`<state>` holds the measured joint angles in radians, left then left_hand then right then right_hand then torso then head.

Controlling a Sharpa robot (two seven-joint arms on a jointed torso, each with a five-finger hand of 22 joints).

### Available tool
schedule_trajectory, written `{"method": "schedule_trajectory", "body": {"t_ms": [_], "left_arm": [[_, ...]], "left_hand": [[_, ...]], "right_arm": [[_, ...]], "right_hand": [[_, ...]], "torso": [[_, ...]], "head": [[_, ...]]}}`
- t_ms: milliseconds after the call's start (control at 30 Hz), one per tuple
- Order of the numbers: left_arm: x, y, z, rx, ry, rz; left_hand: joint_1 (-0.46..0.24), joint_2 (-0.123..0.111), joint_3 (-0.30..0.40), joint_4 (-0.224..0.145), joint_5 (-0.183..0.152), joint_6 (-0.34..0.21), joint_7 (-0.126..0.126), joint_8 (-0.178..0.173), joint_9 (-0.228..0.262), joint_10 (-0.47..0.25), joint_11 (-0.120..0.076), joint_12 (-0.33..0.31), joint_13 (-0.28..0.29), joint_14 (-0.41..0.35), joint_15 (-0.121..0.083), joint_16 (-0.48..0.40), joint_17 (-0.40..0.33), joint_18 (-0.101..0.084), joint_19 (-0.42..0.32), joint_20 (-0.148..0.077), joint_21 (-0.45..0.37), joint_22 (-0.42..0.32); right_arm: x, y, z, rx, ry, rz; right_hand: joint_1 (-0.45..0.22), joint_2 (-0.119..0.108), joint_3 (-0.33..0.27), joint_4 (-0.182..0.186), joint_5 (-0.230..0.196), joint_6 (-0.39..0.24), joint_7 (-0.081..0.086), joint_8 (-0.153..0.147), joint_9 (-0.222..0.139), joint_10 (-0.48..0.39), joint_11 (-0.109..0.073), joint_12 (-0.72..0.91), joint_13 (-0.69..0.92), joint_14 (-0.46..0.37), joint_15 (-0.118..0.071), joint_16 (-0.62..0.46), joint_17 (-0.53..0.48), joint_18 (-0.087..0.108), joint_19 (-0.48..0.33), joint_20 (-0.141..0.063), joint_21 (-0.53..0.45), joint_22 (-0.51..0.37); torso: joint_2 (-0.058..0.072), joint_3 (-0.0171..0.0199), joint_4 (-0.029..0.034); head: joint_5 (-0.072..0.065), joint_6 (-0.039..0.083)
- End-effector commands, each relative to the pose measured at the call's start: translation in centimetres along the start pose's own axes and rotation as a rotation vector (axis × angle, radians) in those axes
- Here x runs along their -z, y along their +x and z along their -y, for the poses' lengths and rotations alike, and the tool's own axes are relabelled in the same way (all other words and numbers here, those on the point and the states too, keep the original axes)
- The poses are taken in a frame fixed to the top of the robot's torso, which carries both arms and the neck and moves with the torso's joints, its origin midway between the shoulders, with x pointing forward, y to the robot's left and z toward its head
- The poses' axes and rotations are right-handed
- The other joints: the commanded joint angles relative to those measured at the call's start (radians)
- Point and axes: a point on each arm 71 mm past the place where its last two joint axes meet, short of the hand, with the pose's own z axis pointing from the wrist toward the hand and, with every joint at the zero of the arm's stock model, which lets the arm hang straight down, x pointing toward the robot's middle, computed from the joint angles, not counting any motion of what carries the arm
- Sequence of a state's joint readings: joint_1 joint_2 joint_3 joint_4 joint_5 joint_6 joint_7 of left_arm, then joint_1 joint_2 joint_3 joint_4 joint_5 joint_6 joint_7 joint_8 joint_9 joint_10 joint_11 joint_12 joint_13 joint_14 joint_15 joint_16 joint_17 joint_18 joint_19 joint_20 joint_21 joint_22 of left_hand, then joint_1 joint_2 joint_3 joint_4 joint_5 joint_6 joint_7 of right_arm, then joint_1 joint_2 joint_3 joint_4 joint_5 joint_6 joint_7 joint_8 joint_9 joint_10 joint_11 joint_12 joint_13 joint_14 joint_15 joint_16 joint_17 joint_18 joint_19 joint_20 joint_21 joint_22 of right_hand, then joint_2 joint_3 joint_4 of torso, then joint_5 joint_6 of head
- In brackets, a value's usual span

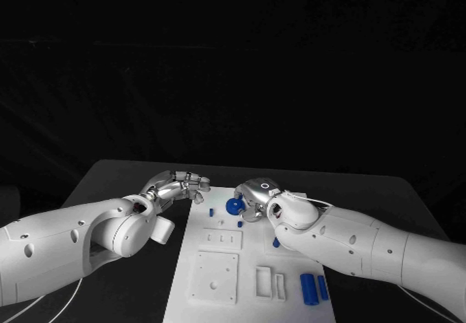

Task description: Assemble the parts on the task board

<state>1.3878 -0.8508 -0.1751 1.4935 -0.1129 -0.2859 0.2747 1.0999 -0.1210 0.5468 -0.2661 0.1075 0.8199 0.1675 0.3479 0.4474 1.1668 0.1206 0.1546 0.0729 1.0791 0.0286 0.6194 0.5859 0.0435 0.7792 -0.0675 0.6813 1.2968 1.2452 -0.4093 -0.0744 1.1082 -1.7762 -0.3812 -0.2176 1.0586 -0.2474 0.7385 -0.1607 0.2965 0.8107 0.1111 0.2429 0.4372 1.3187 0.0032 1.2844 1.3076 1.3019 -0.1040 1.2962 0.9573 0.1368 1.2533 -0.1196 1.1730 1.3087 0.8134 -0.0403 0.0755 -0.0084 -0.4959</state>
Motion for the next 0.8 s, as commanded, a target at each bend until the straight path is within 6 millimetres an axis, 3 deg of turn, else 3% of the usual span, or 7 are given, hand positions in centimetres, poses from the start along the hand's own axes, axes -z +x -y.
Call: {"method": "schedule_trajectory", "body": {"t_ms": [33, 133, 333, 800], "left_arm": [[-0.1, 0.2, 0.2, 0.007, 0.008, -0.012], [-0.1, 0.2, 0.2, 0.007, 0.008, -0.012], [0.0, 0.1, 0.2, 0.007, 0.008, -0.011], [0.1, -0.3, 0.1, 0.004, 0.010, 0.001]], "left_hand": [[-0.010, -0.002, 0.004, 0.002, -0.006, 0.004, 0.005, -0.006, -0.001, 0.003, 0.003, -0.005, -0.001, -0.002, -0.001, -0.004, -0.001, 0.009, 0.000, -0.003, 0.006, -0.002], [-0.011, -0.002, 0.004, 0.002, -0.006, 0.004, 0.005, -0.006, -0.001, 0.003, 0.003, -0.005, -0.001, -0.002, -0.001, -0.004, -0.001, 0.009, 0.000, -0.003, 0.006, -0.002], [-0.011, -0.002, 0.004, 0.003, -0.006, 0.004, 0.005, -0.007, -0.001, 0.003, 0.003, -0.005, -0.001, -0.002, -0.001, -0.004, -0.001, 0.009, 0.000, -0.003, 0.006, -0.002], [-0.011, -0.002, 0.004, 0.003, -0.005, 0.004, 0.005, -0.007, -0.001, 0.003, 0.002, -0.006, -0.001, -0.002, -0.001, -0.004, -0.001, 0.009, -0.001, -0.004, 0.006, -0.002]], "right_arm": [[0.0, 0.5, 0.1, -0.009, 0.000, -0.071], [0.0, 0.7, 0.1, -0.018, 0.006, -0.093], [0.2, 0.6, 0.5, -0.023, 0.012, -0.081], [1.8, -2.1, 2.0, -0.195, -0.020, 0.163]], "right_hand": [[-0.005, 0.009, -0.006, -0.010, 0.051, -0.007, 0.000, -0.002, 0.003, 0.001, -0.004, -0.002, 0.106, 0.001, -0.006, -0.007, 0.002, 0.125, -0.001, -0.004, -0.002, 0.015], [-0.013, 0.013, -0.014, -0.015, 0.085, -0.010, -0.001, 0.001, 0.005, 0.002, -0.006, -0.001, 0.106, 0.001, -0.006, -0.008, 0.004, 0.125, -0.001, -0.003, -0.001, 0.015], [-0.023, 0.019, -0.019, -0.014, 0.103, -0.007, 0.000, 0.007, 0.008, 0.003, -0.004, -0.001, 0.107, 0.002, -0.006, -0.010, 0.006, 0.125, -0.001, -0.003, -0.002, 0.014], [-0.040, -0.005, -0.039, -0.008, 0.074, -0.001, 0.009, 0.017, 0.013, 0.009, 0.004, 0.007, 0.111, 0.004, 0.001, -0.010, 0.012, 0.125, 0.005, -0.008, -0.002, 0.012]], "torso": [[0.000, -0.0013, 0.0005], [0.001, -0.0012, 0.0004], [0.000, -0.0014, 0.0007], [0.000, 0.0007, -0.0029]], "head": [[-0.001, -0.002], [0.000, -0.002], [0.000, -0.004], [-0.002, 0.006]]}}
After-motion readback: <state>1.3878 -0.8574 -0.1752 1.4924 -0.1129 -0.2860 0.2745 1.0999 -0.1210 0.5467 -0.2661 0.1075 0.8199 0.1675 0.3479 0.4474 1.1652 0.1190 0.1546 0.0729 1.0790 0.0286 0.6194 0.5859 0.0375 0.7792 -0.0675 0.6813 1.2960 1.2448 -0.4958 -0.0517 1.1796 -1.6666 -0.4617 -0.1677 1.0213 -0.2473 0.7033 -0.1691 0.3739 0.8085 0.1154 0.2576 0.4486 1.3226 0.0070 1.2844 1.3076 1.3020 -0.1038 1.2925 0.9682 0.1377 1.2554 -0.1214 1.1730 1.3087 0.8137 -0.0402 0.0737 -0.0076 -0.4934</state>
